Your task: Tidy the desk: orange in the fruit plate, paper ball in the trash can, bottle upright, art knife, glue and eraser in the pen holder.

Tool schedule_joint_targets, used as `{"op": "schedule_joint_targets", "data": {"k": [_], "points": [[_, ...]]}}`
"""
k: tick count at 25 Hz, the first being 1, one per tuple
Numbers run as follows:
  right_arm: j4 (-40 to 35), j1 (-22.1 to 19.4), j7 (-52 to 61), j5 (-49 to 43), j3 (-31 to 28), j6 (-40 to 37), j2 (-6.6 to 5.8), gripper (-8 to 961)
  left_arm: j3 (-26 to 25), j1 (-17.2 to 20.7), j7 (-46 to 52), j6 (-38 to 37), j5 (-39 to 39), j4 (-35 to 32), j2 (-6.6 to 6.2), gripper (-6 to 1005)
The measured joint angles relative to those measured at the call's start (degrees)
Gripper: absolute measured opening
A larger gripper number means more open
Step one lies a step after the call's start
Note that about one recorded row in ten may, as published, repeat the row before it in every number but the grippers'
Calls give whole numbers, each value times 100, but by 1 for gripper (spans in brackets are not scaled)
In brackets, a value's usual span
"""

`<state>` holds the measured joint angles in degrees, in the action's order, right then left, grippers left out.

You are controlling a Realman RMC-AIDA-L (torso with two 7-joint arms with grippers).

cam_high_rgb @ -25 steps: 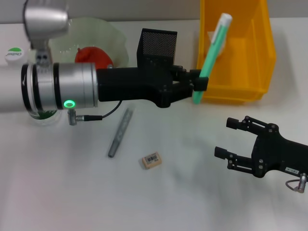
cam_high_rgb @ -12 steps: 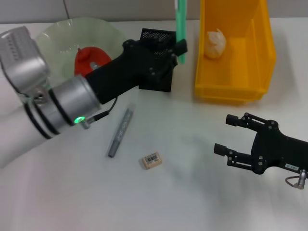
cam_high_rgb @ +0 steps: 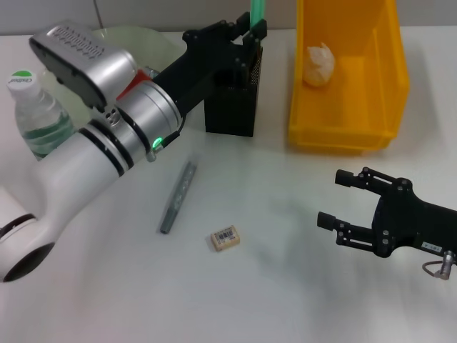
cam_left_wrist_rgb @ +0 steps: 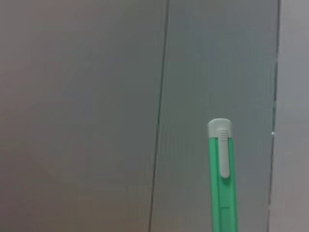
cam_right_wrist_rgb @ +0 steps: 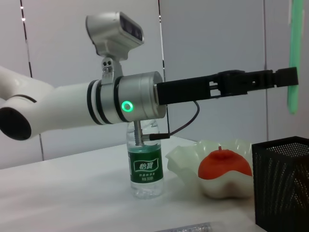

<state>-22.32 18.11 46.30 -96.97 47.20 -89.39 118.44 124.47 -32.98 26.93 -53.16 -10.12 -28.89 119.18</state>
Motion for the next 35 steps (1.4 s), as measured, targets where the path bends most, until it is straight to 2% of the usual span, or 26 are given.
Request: {"op": "schedule_joint_targets", "data": {"k": [1,4,7,27,35], "points": [[2,0,1,4,0,11,3,745,64,-98,-111,247,-282,-20,0,189],[4,0,1,14,0,18,19,745,41,-238,-105,718,-415,-17,1,189],[7,0,2,21,0,19,31,744,36,-243,-124,825,-611,0,0,189],[9,9,2,8,-9,19,39,740,85,-197,-147,858,-731,72,0,189],[9,17,2,-9,-9,18,39,738,110,-190,-147,905,-721,72,0,560]]}}
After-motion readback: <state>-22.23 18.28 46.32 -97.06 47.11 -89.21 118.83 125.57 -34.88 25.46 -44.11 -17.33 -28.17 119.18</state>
